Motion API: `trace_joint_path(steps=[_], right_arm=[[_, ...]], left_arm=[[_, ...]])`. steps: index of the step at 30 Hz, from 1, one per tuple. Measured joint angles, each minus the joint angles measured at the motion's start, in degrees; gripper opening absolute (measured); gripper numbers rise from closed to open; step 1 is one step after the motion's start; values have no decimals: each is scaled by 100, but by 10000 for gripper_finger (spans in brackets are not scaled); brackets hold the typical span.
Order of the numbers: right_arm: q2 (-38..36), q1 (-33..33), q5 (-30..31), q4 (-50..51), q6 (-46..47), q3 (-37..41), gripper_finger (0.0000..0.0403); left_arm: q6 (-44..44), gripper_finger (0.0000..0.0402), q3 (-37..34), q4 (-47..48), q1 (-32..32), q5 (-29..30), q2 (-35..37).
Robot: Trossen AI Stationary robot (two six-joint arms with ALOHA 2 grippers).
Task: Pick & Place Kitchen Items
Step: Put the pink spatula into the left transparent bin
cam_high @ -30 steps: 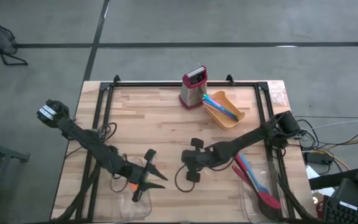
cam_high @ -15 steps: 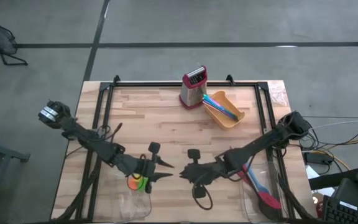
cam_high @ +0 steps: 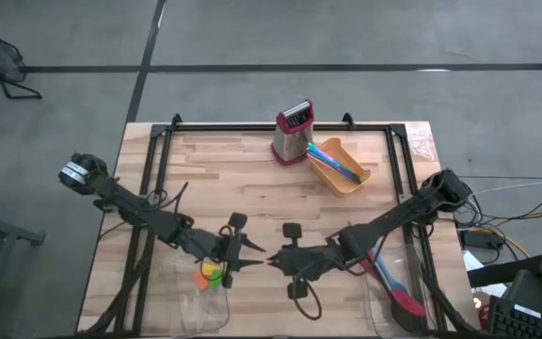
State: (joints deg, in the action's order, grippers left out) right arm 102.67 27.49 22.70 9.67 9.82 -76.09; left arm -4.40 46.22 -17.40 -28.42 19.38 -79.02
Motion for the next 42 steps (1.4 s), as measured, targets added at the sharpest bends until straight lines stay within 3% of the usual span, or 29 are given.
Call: trace_joint_path(steps=[20,34,42], right_arm=[[-9,-1,189,38,-241,-252,28],[-7,-9,417,27,-233,-243,28],[-7,4,411,51,-194,-241,49]], left_arm=[[-53,130,4,-160,19,-197,0],[-474,14,2,-146,24,-179,-17],[-796,5,2,-103,26,-264,-20]])
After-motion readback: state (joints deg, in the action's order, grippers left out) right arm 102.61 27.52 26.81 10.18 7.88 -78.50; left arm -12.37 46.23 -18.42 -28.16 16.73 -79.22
